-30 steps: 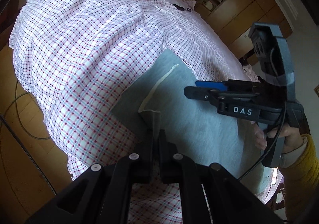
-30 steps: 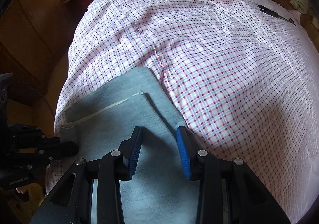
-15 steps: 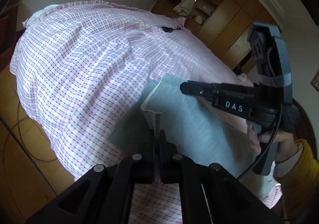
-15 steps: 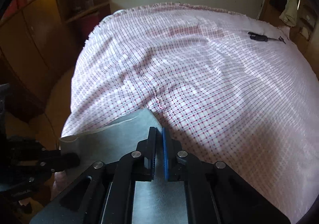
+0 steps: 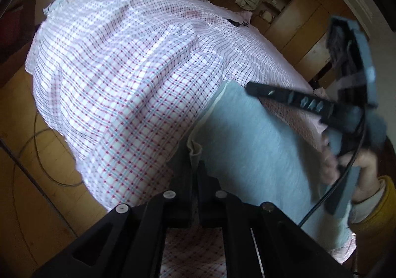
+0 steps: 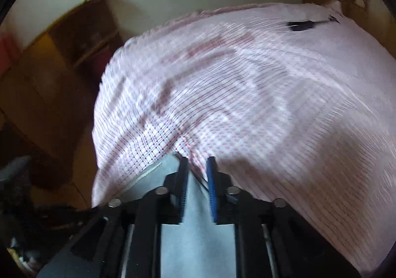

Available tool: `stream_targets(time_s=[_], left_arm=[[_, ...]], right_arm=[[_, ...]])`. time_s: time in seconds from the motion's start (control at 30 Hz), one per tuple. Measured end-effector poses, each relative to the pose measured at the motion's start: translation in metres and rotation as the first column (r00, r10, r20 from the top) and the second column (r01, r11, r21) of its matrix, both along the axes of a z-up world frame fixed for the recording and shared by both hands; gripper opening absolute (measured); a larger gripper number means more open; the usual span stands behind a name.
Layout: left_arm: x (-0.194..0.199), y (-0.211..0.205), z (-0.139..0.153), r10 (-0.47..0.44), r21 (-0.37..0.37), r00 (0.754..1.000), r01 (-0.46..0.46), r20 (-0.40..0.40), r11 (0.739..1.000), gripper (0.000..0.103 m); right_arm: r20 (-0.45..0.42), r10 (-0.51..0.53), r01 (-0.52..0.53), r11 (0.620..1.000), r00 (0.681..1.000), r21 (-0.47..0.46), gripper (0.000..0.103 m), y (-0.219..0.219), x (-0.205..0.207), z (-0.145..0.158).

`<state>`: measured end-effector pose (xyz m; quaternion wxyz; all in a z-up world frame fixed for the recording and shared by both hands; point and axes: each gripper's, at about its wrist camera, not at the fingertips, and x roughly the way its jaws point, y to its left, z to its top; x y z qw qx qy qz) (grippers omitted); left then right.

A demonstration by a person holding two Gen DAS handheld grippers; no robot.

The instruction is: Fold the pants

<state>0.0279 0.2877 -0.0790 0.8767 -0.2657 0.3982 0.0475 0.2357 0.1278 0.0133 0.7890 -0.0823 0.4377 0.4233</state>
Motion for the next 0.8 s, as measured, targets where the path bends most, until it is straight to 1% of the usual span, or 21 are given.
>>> stream_targets(time_s=[0.1,0.2,0.23,0.3,0.37,0.43,0.47,0.53,0.57,0.67,0.73,0.77,0.8], left_arm=[[-0.003,0.002,0.010,0.003,0.022,1.000,-0.003,-0.010,1.000,0.005],[-0.006,0.005,0.027,-0.001,0.041,1.000,0.000,0.022,0.999,0.005],[-0.006,0.003,0.033,-0.005,0.056,0.999,0.004,0.034,0.998,0.005],[-0.004,-0.003,0.043,-0.030,0.080,0.998,0.026,0.048,0.996,0.005],[0.003,-0.014,0.055,-0.062,0.106,0.996,0.055,0.057,0.993,0.005],[0.015,-0.027,0.063,-0.090,0.126,0.994,0.081,0.061,0.989,0.006],[0.019,-0.031,0.064,-0.102,0.128,0.993,0.093,0.061,0.987,0.006],[0.031,-0.043,0.065,-0.138,0.127,0.988,0.130,0.063,0.983,0.008],[0.038,-0.048,0.064,-0.153,0.131,0.986,0.145,0.058,0.981,0.010],[0.063,-0.065,0.057,-0.190,0.140,0.981,0.185,0.025,0.973,0.013],[0.074,-0.072,0.051,-0.190,0.143,0.982,0.188,0.002,0.972,0.014],[0.080,-0.076,0.049,-0.191,0.144,0.982,0.190,-0.005,0.971,0.015],[0.084,-0.078,0.047,-0.190,0.146,0.982,0.189,-0.009,0.971,0.016]], right_arm=[[0.016,-0.066,0.066,0.998,0.998,0.013,0.021,-0.054,-0.002,0.018],[0.034,-0.166,0.166,0.986,0.986,-0.005,0.025,-0.115,-0.001,0.026],[0.033,-0.220,0.221,0.975,0.975,-0.014,0.027,-0.144,0.000,0.025],[0.029,-0.297,0.298,0.954,0.955,-0.036,0.028,-0.184,0.004,0.022],[0.020,-0.390,0.390,0.918,0.921,-0.071,0.029,-0.229,0.008,0.015],[-0.005,-0.462,0.460,0.883,0.887,-0.093,0.029,-0.268,0.011,0.006],[-0.014,-0.480,0.477,0.874,0.877,-0.095,0.029,-0.282,0.012,0.002],[-0.038,-0.503,0.498,0.862,0.863,-0.099,0.029,-0.307,0.014,-0.008],[-0.059,-0.503,0.496,0.863,0.863,-0.102,0.029,-0.315,0.016,-0.014],[-0.140,-0.467,0.459,0.884,0.873,-0.087,0.029,-0.327,0.019,-0.035],[-0.192,-0.433,0.428,0.901,0.881,-0.071,0.029,-0.328,0.024,-0.049],[-0.204,-0.423,0.418,0.906,0.883,-0.065,0.029,-0.325,0.025,-0.054],[-0.202,-0.417,0.416,0.908,0.886,-0.053,0.026,-0.322,0.024,-0.057]])
